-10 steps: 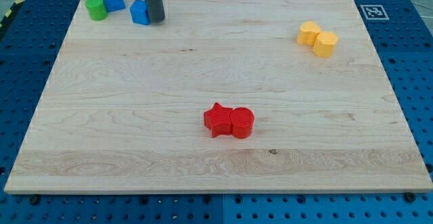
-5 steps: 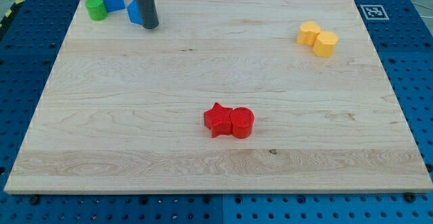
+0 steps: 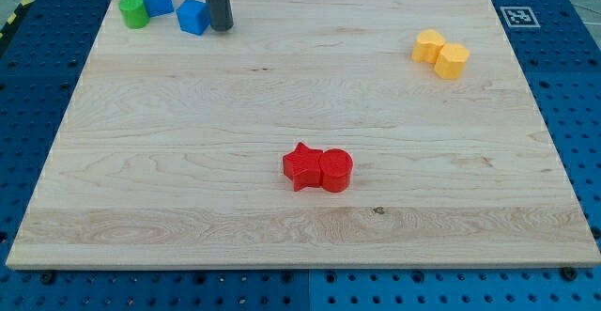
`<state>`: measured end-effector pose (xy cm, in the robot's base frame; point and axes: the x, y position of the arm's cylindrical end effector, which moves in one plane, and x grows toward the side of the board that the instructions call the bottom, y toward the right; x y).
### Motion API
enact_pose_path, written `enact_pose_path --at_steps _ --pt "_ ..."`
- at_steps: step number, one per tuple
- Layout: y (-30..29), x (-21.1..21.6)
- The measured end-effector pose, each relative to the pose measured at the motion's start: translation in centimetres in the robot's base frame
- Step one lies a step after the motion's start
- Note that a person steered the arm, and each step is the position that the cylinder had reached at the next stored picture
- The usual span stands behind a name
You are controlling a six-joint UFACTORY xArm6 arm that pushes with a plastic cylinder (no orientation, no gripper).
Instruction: Move the blue cube to the bottom of the blue triangle
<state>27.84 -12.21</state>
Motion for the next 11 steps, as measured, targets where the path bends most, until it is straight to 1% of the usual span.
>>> enact_pose_path --at_steps 1,2,3,4,6,7,8,9,11 --pt "-1.0 2.3" --pt "1.5 0.4" --pt "2.5 -1.5" --pt "-1.0 -3.4" --pt "-1.0 -3.3" --pt "-1.7 -3.3" --pt "-3.9 -3.3" --pt "-4.0 -3.3" --pt "1.2 -2.8"
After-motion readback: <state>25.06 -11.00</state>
